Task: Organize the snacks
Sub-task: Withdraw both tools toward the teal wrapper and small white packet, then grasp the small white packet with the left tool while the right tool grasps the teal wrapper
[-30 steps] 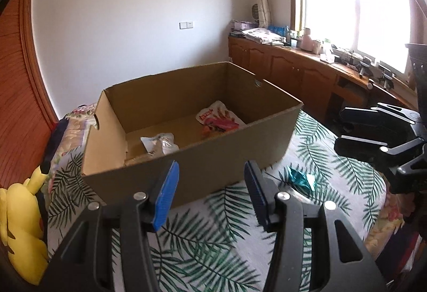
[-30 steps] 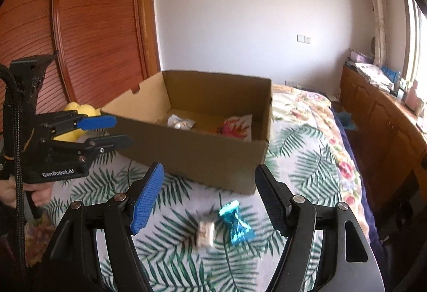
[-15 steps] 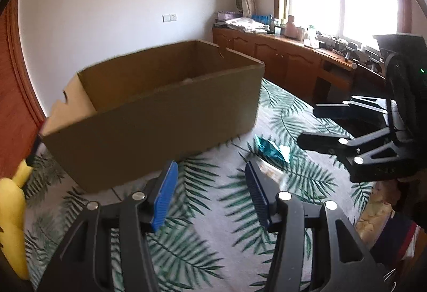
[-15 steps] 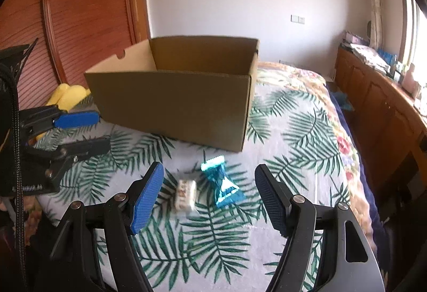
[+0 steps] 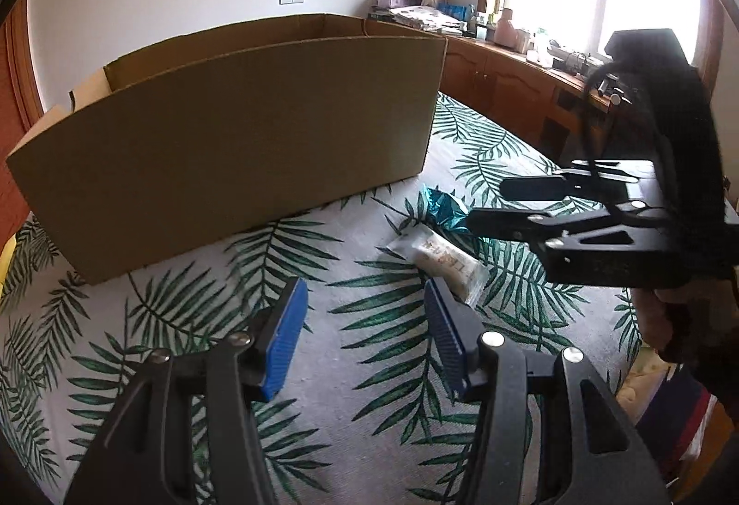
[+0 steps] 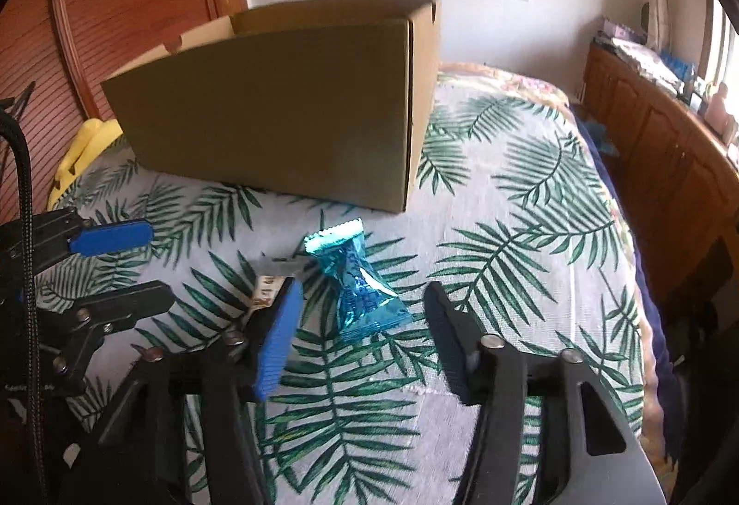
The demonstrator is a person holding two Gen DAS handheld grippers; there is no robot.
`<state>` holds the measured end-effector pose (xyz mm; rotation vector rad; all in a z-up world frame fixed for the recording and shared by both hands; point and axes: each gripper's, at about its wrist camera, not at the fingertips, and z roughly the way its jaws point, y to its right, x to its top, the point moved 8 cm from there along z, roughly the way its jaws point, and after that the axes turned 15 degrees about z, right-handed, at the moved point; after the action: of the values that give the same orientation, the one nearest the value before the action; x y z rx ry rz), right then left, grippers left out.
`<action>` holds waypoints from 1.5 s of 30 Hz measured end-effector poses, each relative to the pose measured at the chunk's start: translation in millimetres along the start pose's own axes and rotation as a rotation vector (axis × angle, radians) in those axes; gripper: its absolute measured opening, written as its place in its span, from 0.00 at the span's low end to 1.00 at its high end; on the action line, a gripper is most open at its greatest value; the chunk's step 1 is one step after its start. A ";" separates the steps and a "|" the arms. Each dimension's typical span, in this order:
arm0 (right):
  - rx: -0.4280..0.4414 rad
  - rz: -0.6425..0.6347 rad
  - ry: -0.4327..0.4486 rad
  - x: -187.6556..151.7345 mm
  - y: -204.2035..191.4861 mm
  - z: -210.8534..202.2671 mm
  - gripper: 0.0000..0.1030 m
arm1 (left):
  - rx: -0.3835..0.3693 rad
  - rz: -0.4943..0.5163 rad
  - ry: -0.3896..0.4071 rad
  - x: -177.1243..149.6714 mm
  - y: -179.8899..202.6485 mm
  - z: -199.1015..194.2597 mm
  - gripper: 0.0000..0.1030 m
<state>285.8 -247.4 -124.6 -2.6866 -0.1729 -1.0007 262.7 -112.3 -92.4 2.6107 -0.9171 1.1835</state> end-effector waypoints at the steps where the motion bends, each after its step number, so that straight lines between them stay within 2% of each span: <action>1: -0.002 -0.003 -0.005 0.2 0.7 2.3 0.51 | 0.000 0.003 -0.001 -0.1 1.9 0.7 0.51; 5: -0.002 -0.014 -0.036 0.9 2.5 12.3 0.47 | -0.003 -0.002 -0.003 2.9 4.4 3.1 0.51; 6: -0.010 -0.021 -0.048 -0.1 2.8 15.3 0.44 | -0.003 -0.004 -0.003 3.9 4.6 3.9 0.51; 7: -0.021 -0.030 -0.059 -1.2 2.6 18.0 0.36 | -0.004 -0.010 -0.001 5.3 5.4 4.6 0.51; 10: -0.025 -0.039 -0.059 -1.5 2.2 21.5 0.29 | -0.002 -0.014 0.004 8.0 8.7 8.2 0.51; 11: -0.020 -0.033 -0.056 -1.3 2.7 21.2 0.21 | -0.002 -0.017 0.005 8.6 10.0 9.4 0.51; 12: -0.012 -0.028 -0.050 -1.0 3.0 19.3 0.18 | -0.004 -0.020 0.005 9.2 10.8 10.4 0.51; 27: -0.012 0.027 -0.003 -17.3 23.8 -7.0 0.17 | -0.020 -0.024 -0.004 33.6 33.0 34.8 0.51; 33: -0.006 0.083 0.013 -14.2 32.3 -8.2 0.17 | -0.008 -0.019 -0.039 36.6 38.6 46.7 0.50; 39: -0.018 0.081 0.020 -13.0 33.0 -7.7 0.17 | -0.024 -0.045 -0.091 32.8 41.9 62.8 0.45; 45: -0.034 0.068 0.032 -14.2 29.4 -7.5 0.17 | -0.021 -0.028 -0.094 31.6 43.4 65.9 0.45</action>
<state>276.4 -277.9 -134.6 -2.6856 -0.0576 -1.0343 295.8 -185.5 -120.1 2.6736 -0.9009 1.0461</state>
